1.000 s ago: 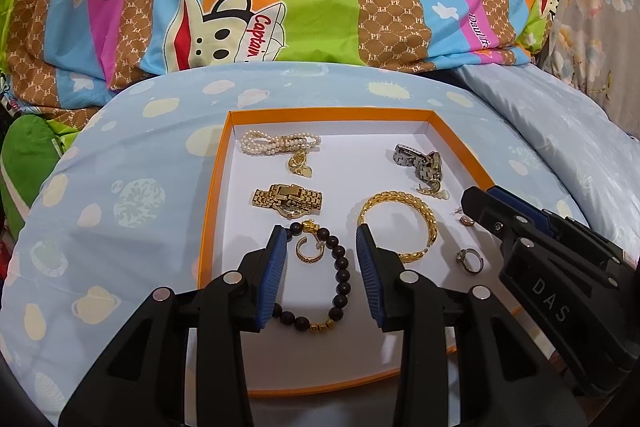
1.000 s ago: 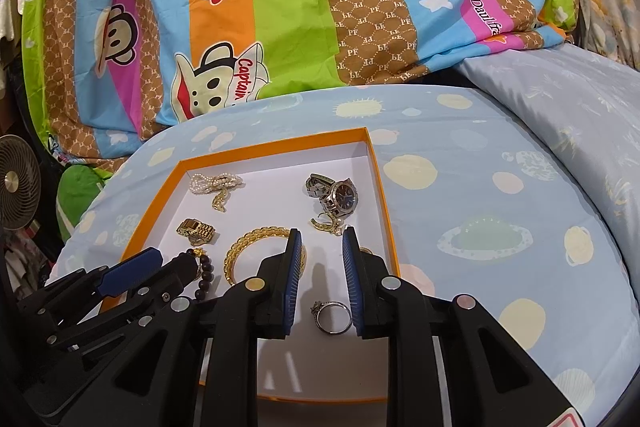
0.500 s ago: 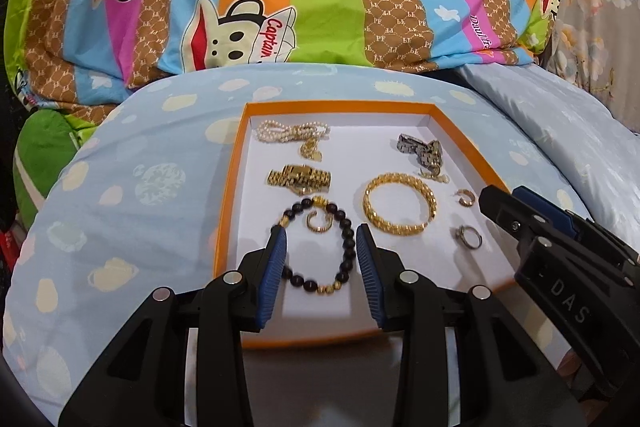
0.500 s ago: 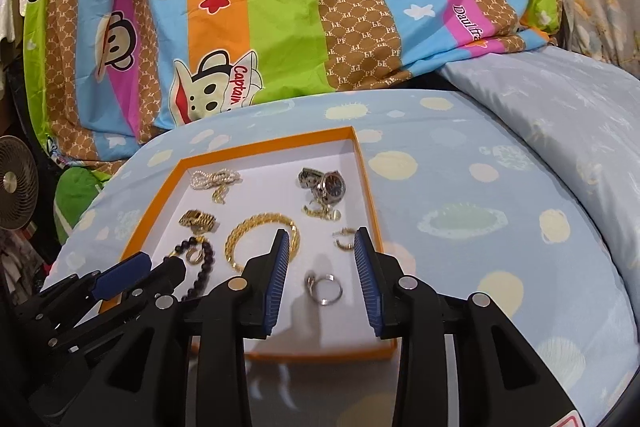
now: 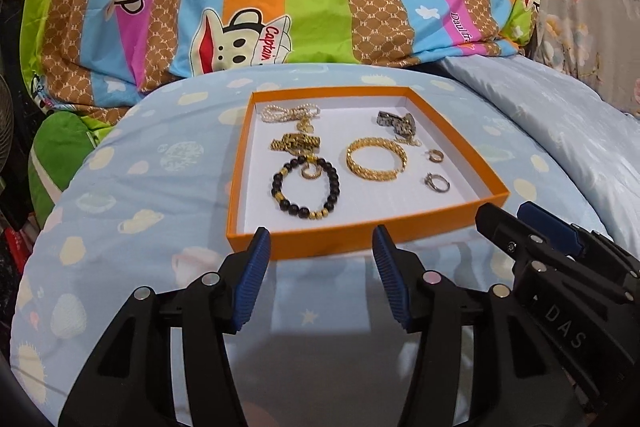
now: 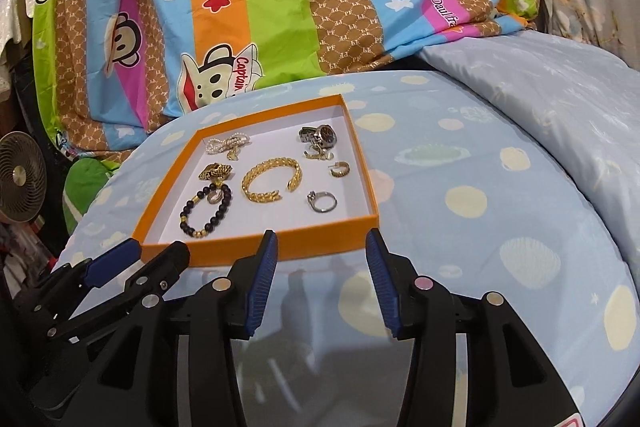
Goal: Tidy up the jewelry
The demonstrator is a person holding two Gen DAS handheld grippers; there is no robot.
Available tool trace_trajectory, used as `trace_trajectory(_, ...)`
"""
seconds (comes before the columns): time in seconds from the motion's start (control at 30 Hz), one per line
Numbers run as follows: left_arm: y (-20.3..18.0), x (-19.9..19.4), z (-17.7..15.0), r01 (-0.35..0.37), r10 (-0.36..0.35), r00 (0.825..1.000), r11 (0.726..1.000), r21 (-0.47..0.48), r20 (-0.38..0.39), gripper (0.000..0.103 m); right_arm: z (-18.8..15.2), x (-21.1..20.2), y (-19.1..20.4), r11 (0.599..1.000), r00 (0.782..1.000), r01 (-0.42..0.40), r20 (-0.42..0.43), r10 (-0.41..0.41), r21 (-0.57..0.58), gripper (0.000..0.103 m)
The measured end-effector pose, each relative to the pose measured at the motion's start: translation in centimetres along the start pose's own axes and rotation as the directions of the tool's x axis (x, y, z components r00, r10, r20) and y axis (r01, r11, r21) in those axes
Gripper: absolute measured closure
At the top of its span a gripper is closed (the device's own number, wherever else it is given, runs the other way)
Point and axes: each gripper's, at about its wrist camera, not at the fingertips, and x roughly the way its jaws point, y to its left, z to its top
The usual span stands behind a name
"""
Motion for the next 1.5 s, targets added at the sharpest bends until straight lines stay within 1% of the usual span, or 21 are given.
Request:
trace_trajectory(0.7, -0.2, -2.2, -2.1, -0.027, 0.027, 1.000, 1.000, -0.003, -0.011, 0.052, -2.2, -2.5, 0.6, 0.999, 0.999, 0.036, 0.004, -0.035, -0.029, 0.056)
trace_trajectory(0.8, -0.1, -2.6, -2.3, -0.036, 0.036, 0.999, 0.999, -0.008, -0.011, 0.049, -2.5, -2.8, 0.7, 0.999, 0.999, 0.040, 0.003, -0.040, -0.033, 0.055)
trace_trajectory(0.87, 0.1, -2.7, -2.4, -0.048, 0.047, 0.999, 0.999, -0.020, -0.009, 0.043, -2.6, -3.0, 0.7, 0.998, 0.999, 0.046, 0.005, -0.046, -0.032, 0.053)
trace_trajectory(0.93, 0.5, -2.9, -2.5, -0.048, 0.048, 0.999, 0.998, -0.041, -0.008, 0.037, -2.8, -3.3, 0.5, 0.998, 0.999, 0.048, 0.008, -0.048, -0.028, 0.046)
trace_trajectory(1.07, 1.5, -3.0, -2.7, -0.041, 0.040, 0.999, 0.996, -0.084, -0.014, 0.031, -2.9, -3.7, 0.5, 0.998, 0.998, 0.063, 0.023, -0.062, -0.029, 0.036)
trace_trajectory(1.13, 1.9, -3.1, -2.9, -0.043, 0.042, 0.999, 0.994, -0.101, -0.015, 0.027, -2.9, -3.8, 0.5, 0.997, 0.997, 0.071, 0.028, -0.070, -0.026, 0.029)
trace_trajectory(1.2, 2.2, -3.2, -3.0, -0.050, 0.048, 0.999, 0.992, -0.119, -0.019, 0.022, -2.8, -3.8, 0.5, 0.997, 0.997, 0.078, 0.030, -0.077, -0.022, 0.024)
trace_trajectory(1.27, 2.6, -3.2, -3.1, -0.060, 0.058, 0.998, 0.989, -0.134, -0.021, 0.020, -2.8, -3.9, 0.4, 0.996, 0.995, 0.091, 0.034, -0.090, -0.020, 0.018)
trace_trajectory(1.33, 2.7, -3.3, -3.2, -0.072, 0.069, 0.997, 0.988, -0.137, -0.023, 0.017, -2.9, -3.9, 0.5, 0.995, 0.995, 0.092, 0.031, -0.091, -0.023, 0.017)
trace_trajectory(1.5, 2.5, -3.5, -3.5, -0.111, 0.107, 0.993, 0.988, -0.108, -0.039, 0.017, -3.1, -3.6, 0.4, 0.995, 0.995, 0.097, -0.004, -0.097, -0.029, 0.016)
